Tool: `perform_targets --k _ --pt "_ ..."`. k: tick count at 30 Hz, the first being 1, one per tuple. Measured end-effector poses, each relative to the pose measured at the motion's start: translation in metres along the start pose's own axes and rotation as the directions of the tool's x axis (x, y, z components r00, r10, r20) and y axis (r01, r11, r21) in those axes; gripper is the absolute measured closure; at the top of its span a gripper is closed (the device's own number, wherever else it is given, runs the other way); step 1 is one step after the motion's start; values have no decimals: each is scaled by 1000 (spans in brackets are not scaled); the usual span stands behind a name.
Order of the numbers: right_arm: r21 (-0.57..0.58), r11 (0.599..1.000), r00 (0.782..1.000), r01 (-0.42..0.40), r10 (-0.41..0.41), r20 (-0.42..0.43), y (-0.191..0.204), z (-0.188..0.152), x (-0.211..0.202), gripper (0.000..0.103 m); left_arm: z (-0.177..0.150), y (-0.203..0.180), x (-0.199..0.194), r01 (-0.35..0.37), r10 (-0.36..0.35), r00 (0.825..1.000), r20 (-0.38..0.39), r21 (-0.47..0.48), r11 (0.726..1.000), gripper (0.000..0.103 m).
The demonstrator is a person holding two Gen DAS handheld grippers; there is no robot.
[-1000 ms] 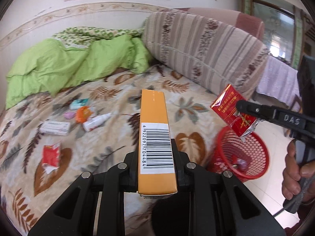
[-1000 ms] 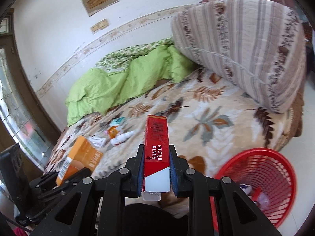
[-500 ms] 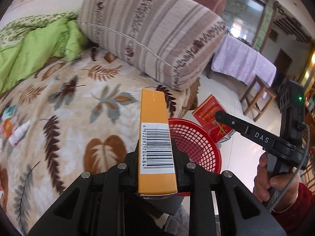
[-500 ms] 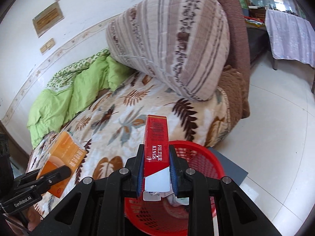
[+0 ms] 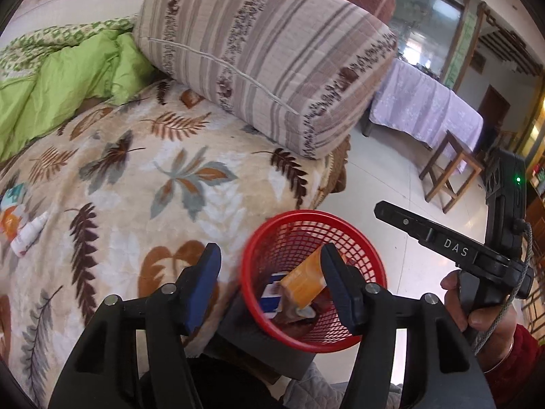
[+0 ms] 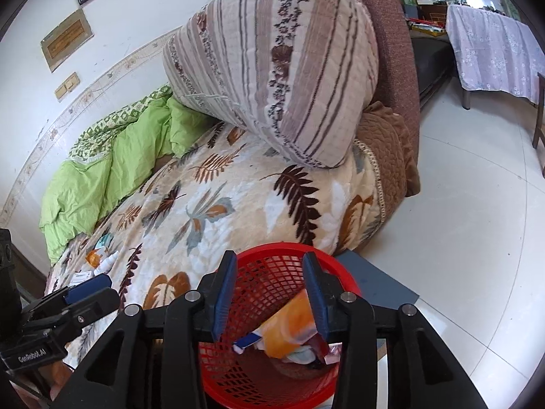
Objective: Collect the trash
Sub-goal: 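Carry the orange box and cigarette pack to the red wastebasket and release both, then return to the bed and grasp the red torn packet with the left tool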
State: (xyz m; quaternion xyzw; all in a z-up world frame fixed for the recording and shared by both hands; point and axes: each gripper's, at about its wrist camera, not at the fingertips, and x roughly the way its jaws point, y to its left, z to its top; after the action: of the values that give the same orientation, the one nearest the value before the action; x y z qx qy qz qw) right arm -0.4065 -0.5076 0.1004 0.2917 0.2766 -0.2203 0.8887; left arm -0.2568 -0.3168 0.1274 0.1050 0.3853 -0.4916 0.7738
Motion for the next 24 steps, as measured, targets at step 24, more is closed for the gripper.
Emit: perform_targets --k 24 --pt "-355 864 920 -358 263 -290 272 -73 114 56 -107 251 -158 -333 405 913 52 -478 813 43"
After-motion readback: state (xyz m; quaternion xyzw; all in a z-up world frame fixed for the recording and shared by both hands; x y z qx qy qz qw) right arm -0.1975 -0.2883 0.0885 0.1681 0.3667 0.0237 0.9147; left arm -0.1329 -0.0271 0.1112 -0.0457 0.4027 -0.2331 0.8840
